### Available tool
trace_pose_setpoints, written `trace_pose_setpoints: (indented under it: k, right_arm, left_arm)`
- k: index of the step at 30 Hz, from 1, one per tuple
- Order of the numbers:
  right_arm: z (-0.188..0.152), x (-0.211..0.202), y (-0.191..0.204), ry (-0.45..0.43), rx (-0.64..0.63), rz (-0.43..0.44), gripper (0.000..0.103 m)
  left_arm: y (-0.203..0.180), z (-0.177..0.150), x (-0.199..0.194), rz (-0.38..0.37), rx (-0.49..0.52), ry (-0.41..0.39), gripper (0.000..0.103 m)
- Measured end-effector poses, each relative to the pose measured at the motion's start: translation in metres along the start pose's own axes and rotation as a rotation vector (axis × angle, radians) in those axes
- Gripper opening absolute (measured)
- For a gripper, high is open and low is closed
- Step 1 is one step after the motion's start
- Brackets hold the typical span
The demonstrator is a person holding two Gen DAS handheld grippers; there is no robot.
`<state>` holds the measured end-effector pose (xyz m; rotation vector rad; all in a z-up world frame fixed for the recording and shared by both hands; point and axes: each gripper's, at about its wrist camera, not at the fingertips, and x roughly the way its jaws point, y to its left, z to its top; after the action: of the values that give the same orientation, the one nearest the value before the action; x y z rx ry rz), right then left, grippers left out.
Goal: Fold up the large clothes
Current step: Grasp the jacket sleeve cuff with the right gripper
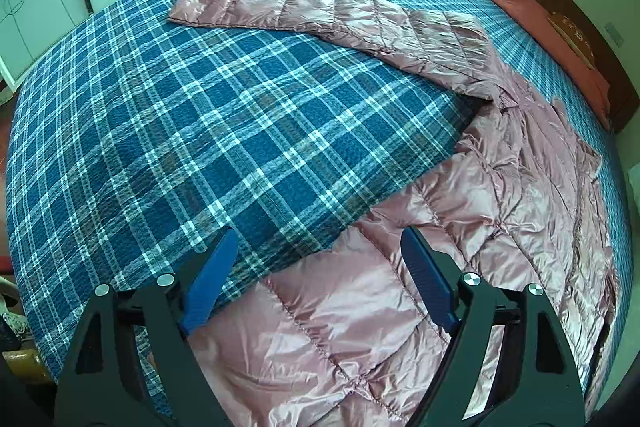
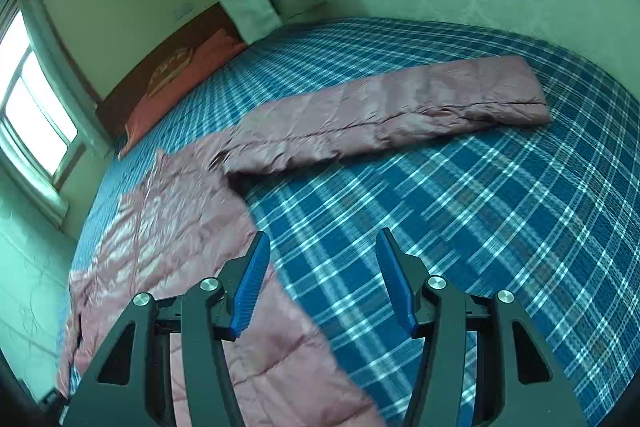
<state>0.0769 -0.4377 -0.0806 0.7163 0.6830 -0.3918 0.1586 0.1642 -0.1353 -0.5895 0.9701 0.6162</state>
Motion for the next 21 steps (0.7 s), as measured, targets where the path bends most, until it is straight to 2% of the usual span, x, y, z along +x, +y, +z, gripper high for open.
trace_pose_setpoints:
  k: [4,8,13,21]
  right_arm:
    - [0.032,0.017,-0.06,-0.053,0.227,0.04,0.068]
    - [0.056,0.037,-0.091,-0.103,0.319,0.029,0.068]
    - [0.064,0.06,-0.115,-0.162,0.43,0.047,0.068]
    - [0.073,0.062,-0.121,-0.296,0.486,0.037,0.067]
  left_arm:
    - [0.006,0.004,0.007,0.038,-0.042,0.002,0.084]
    - [0.005,0.005,0.012,0.082,-0.05,-0.006,0.084]
    - [0.005,0.003,0.02,0.145,-0.051,-0.014,0.084]
    - [0.005,-0.001,0.037,0.224,-0.012,-0.016,0.087]
